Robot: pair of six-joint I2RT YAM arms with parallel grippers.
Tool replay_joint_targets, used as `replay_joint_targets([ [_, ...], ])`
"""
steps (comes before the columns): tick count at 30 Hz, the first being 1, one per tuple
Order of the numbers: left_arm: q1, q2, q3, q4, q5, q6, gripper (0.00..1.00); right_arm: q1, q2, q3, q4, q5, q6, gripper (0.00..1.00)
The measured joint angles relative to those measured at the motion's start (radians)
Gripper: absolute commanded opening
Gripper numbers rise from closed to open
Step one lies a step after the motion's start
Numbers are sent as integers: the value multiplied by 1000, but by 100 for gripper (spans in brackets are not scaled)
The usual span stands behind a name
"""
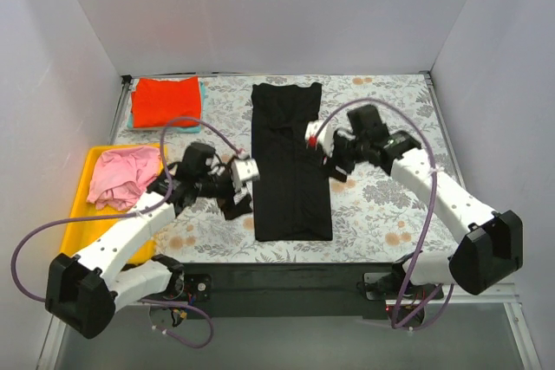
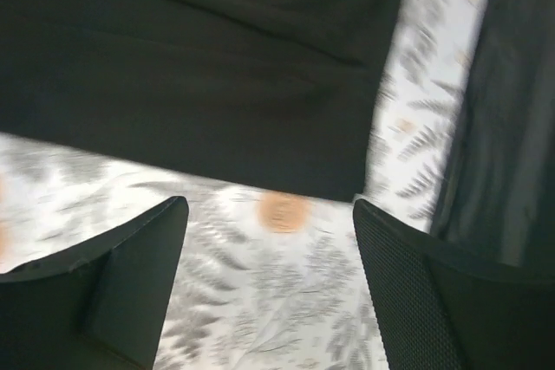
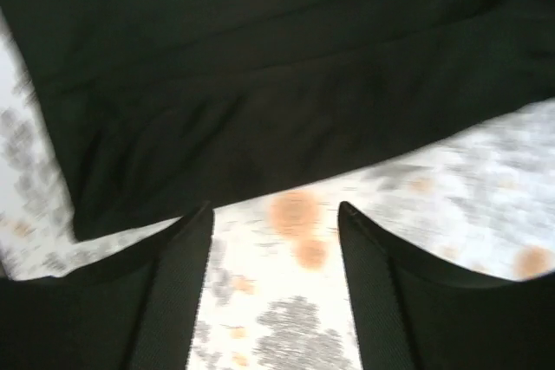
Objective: Fold and stack the t-shirts
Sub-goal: Fold the tshirt
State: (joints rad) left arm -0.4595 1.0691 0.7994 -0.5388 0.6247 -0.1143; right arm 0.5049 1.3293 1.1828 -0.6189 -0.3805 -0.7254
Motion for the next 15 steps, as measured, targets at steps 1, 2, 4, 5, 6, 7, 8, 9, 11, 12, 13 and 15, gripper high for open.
replay_joint_targets([
  [1, -45, -16, -54, -5, -7, 20, 73, 31, -13, -74, -11, 6, -27, 61],
  [2, -84, -31, -101, -2, -7, 40, 69, 66, -25, -148, -16, 13, -53, 54],
  [4, -129, -50, -167, 5, -3, 80, 64, 131, -43, -256, -29, 26, -94, 49],
  [5, -148, -52, -187, 16, -3, 97, 61, 167, -56, -307, -28, 37, -112, 46],
  [6, -167, -50, -201, 29, -6, 112, 57, 197, -68, -351, -27, 52, -128, 45],
  [7, -190, -43, -212, 45, -13, 127, 56, 223, -77, -385, -21, 66, -143, 45],
  [8, -212, -36, -218, 60, -18, 139, 55, 243, -83, -410, -13, 79, -155, 45],
  [9, -237, -23, -225, 76, -26, 153, 52, 257, -84, -426, -3, 87, -167, 44],
  [11, -279, 9, -236, 106, -44, 174, 49, 270, -81, -442, 18, 97, -179, 43],
  [12, -296, 27, -240, 114, -57, 183, 49, 277, -79, -445, 26, 100, -185, 43],
  [13, -310, 43, -244, 126, -68, 189, 49, 283, -79, -449, 37, 106, -191, 43],
  [15, -340, 72, -253, 143, -99, 197, 49, 304, -79, -463, 62, 116, -201, 43],
])
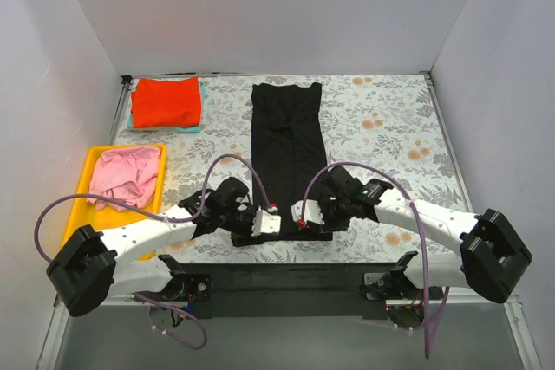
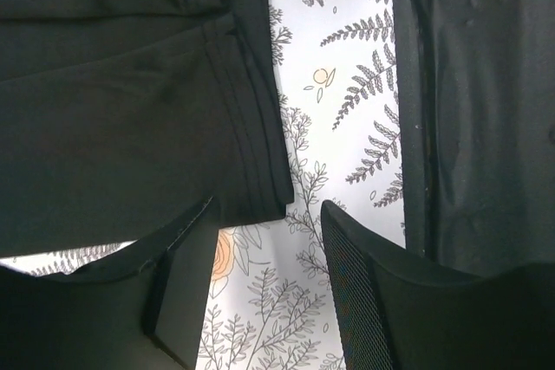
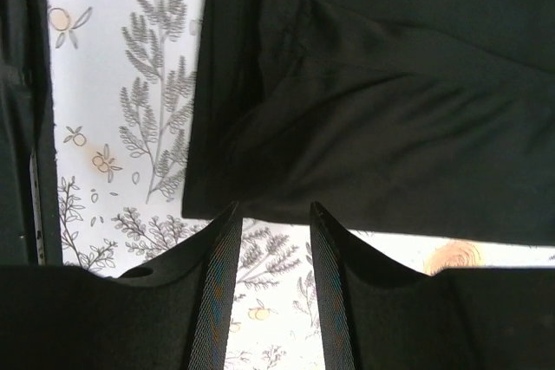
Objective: Fold and stack the t-shirts
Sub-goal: Fold the tshirt
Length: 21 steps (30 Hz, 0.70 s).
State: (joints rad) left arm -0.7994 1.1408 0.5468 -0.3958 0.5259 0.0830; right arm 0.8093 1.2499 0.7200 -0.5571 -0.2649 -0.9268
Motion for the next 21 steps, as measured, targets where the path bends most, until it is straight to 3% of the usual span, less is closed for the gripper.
replay_joint_targets([
  [6, -103, 45, -16, 49, -89, 9, 56, 74, 0, -36, 10, 8, -20, 44],
  [14, -119, 119, -15, 86, -166, 18, 56, 117, 26, -61, 19, 13, -34, 48],
  [21, -119, 142, -6, 102, -170, 63, 24, 122, 54, -80, 51, 23, -35, 34],
])
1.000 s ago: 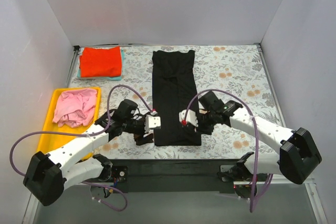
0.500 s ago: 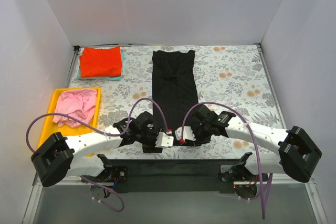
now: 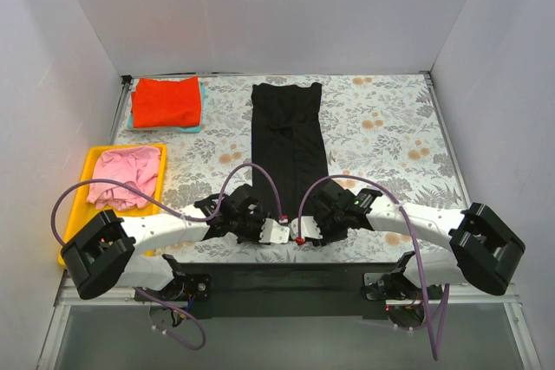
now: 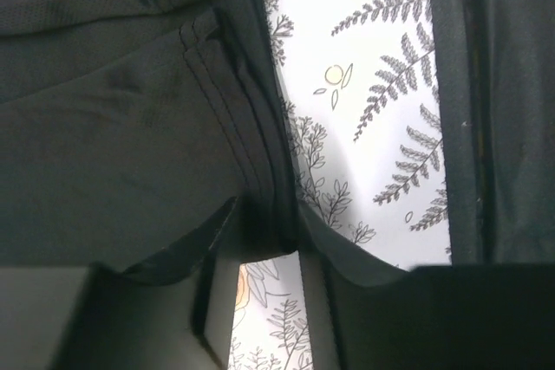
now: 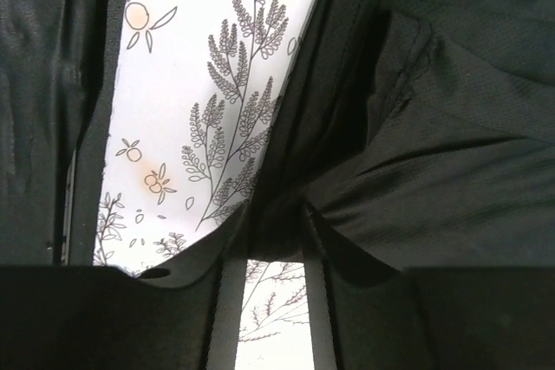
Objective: Fold and stack the t-shirts
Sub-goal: Fold the tshirt
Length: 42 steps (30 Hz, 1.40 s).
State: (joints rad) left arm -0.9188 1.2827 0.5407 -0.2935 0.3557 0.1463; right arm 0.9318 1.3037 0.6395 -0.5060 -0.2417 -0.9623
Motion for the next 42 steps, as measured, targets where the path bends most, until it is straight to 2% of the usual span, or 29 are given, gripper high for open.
replay_joint_targets([
  [1, 0, 0, 0, 0, -1, 8, 14, 0, -2, -3, 8, 0, 0, 30],
  [2, 0, 0, -1, 0, -3, 16, 10, 0, -4, -8, 19, 1, 2, 23],
  [4, 0, 1, -4, 0, -6, 32, 3, 0, -8, -16, 39, 4, 0, 15],
  [5, 0, 1, -5, 0, -6, 39, 1, 0, -8, -18, 48, 6, 2, 5],
  [6, 0, 0, -5, 1, -6, 43, 0, 0, -9, -21, 57, 8, 2, 1],
  [12, 0, -26, -7, -10, -2, 45, 0, 1, -15, -21, 62, 23, 15, 1],
  [20, 0, -299, 19, -117, 133, -6, 0, 13, -146, 57, -98, 6, 22, 1],
  [24, 0, -317, 79, -191, 180, -38, 0, 26, -174, 149, -183, -8, 42, 1],
  [30, 13, -330, 159, -235, 173, -53, 0, 30, -188, 282, -239, 21, 22, 1],
  [36, 162, -298, 219, -229, 201, 3, 0, 4, -141, 380, -254, 45, -35, 1],
  [42, 352, -143, 309, -196, 260, 71, 0, -154, -2, 494, -244, 27, -113, 1],
])
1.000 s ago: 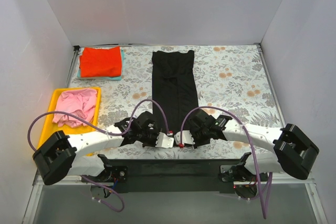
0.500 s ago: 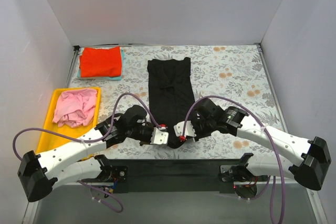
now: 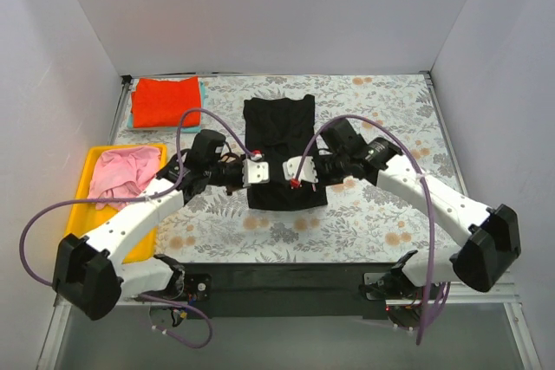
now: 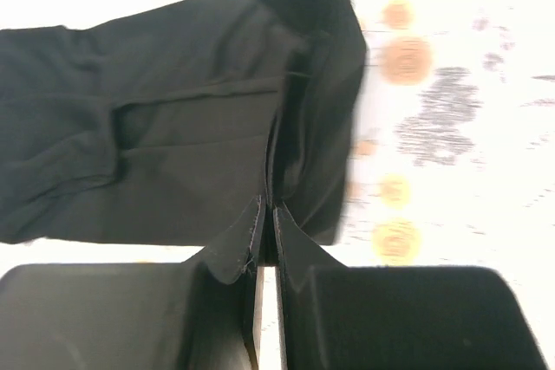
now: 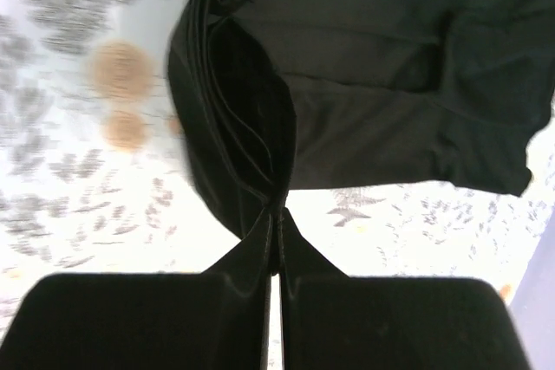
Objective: Fold and stack the t-shirts
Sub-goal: Fold the tshirt
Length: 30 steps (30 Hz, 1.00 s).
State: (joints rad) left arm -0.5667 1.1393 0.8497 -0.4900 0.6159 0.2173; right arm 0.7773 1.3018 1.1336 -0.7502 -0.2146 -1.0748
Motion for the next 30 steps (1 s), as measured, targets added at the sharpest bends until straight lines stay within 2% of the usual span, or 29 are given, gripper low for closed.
replay_joint_targets([
  [4, 89, 131, 80, 33, 47, 48, 0, -105, 127, 109, 30, -27, -52, 1],
  [12, 197, 342, 183, 84, 93, 119, 0, -188, 323, 243, 84, -61, -133, 1],
  [30, 267, 635, 272, 220, 106, 172, 0, -268, 608, 359, 189, -76, -251, 1],
])
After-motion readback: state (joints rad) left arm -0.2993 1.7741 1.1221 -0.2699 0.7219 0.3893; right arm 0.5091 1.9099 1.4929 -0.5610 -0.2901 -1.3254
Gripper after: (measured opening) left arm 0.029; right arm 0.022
